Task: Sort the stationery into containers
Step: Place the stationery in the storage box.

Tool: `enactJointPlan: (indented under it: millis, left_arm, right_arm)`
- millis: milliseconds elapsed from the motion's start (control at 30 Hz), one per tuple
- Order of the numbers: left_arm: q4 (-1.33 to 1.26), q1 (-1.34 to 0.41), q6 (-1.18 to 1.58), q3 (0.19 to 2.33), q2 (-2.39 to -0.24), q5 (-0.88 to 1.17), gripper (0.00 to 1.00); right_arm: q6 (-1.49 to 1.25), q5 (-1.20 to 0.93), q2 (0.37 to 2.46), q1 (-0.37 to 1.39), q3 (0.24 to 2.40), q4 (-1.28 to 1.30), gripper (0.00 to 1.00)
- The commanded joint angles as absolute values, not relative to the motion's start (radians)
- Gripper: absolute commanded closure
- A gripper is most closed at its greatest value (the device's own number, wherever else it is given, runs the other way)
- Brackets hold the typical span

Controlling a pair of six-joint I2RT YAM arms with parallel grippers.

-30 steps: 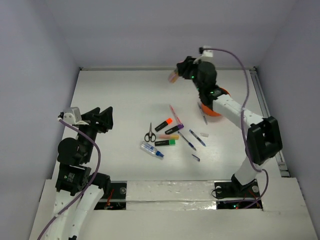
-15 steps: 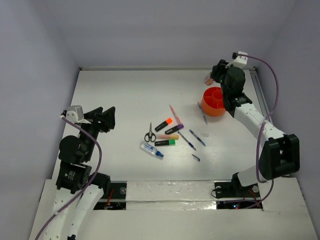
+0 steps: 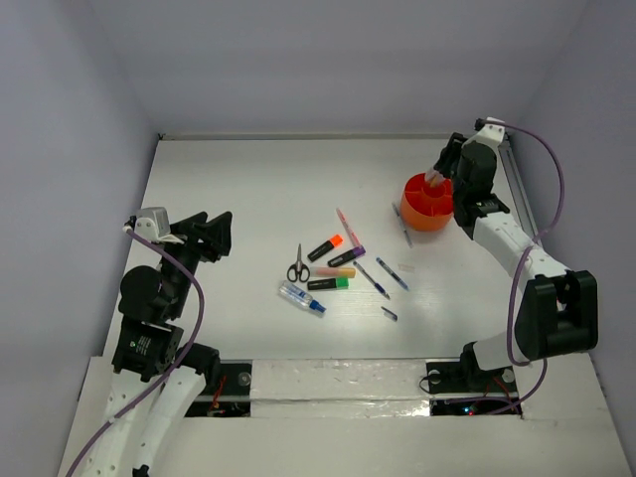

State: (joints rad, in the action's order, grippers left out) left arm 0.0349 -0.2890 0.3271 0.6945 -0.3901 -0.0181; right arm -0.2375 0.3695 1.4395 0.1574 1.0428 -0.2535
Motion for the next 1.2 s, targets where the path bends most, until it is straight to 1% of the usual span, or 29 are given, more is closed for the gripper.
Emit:
enactJointPlan:
  millis: [0, 500, 533, 600, 633, 700, 733, 767, 800, 867, 900, 933, 967, 1000, 1100, 1133, 1167]
  left_arm:
    - [-0.018, -0.293, 0.331, 0.695, -0.382, -0.006, 0.45]
    - [-0.025, -0.293, 0.333, 0.692, -0.394, -0.006, 0.44]
    - [-0.026, -0.293, 0.334, 0.692, -0.394, 0.027, 0.44]
    - [-0.031, -0.293, 0.337, 0.689, -0.393, 0.031, 0.44]
    - [-0.032, -0.293, 0.337, 0.689, -0.396, 0.029, 0.44]
    - [-0.031, -0.302, 0.336, 0.692, -0.403, 0.031, 0.45]
    - [-0.031, -0.302, 0.336, 0.692, -0.411, 0.037, 0.45]
    - [-0.031, -0.302, 0.336, 0.692, -0.414, 0.040, 0.45]
    - [-0.032, -0.302, 0.337, 0.692, -0.416, 0.043, 0.45]
    - [-0.040, -0.302, 0.337, 0.692, -0.433, 0.051, 0.46]
    - [-0.040, -0.302, 0.337, 0.693, -0.439, 0.055, 0.46]
    - [-0.040, -0.302, 0.339, 0.695, -0.458, 0.070, 0.47]
    - [-0.040, -0.302, 0.341, 0.696, -0.466, 0.080, 0.48]
    - [-0.043, -0.302, 0.342, 0.698, -0.477, 0.087, 0.49]
    - [-0.048, -0.302, 0.345, 0.699, -0.500, 0.103, 0.50]
    - [-0.048, -0.302, 0.344, 0.699, -0.508, 0.109, 0.51]
    - [-0.049, -0.302, 0.345, 0.701, -0.506, 0.113, 0.52]
  right_arm:
    - [-0.227, 0.400, 1.410, 0.143, 1.034, -0.296, 0.90]
    - [-0.252, 0.357, 1.420, 0.143, 1.005, -0.235, 0.86]
    - [-0.252, 0.348, 1.422, 0.143, 1.008, -0.226, 0.83]
    - [-0.250, 0.338, 1.434, 0.143, 1.020, -0.197, 0.78]
    - [-0.252, 0.331, 1.437, 0.143, 1.023, -0.187, 0.71]
    - [-0.258, 0.307, 1.443, 0.143, 1.026, -0.170, 0.63]
    - [-0.259, 0.299, 1.447, 0.143, 1.031, -0.161, 0.55]
    - [-0.262, 0.284, 1.448, 0.143, 1.037, -0.149, 0.50]
    - [-0.264, 0.279, 1.451, 0.143, 1.046, -0.124, 0.48]
    - [-0.268, 0.261, 1.444, 0.143, 1.048, -0.111, 0.39]
    - [-0.270, 0.252, 1.439, 0.143, 1.048, -0.098, 0.38]
    - [-0.270, 0.242, 1.428, 0.143, 1.051, -0.092, 0.33]
    - [-0.271, 0.226, 1.422, 0.143, 1.052, -0.083, 0.32]
    - [-0.275, 0.219, 1.413, 0.143, 1.054, -0.069, 0.29]
    - [-0.279, 0.192, 1.371, 0.143, 1.046, -0.049, 0.27]
    - [-0.282, 0.186, 1.364, 0.143, 1.046, -0.040, 0.28]
    - [-0.287, 0.154, 1.347, 0.143, 1.043, -0.029, 0.35]
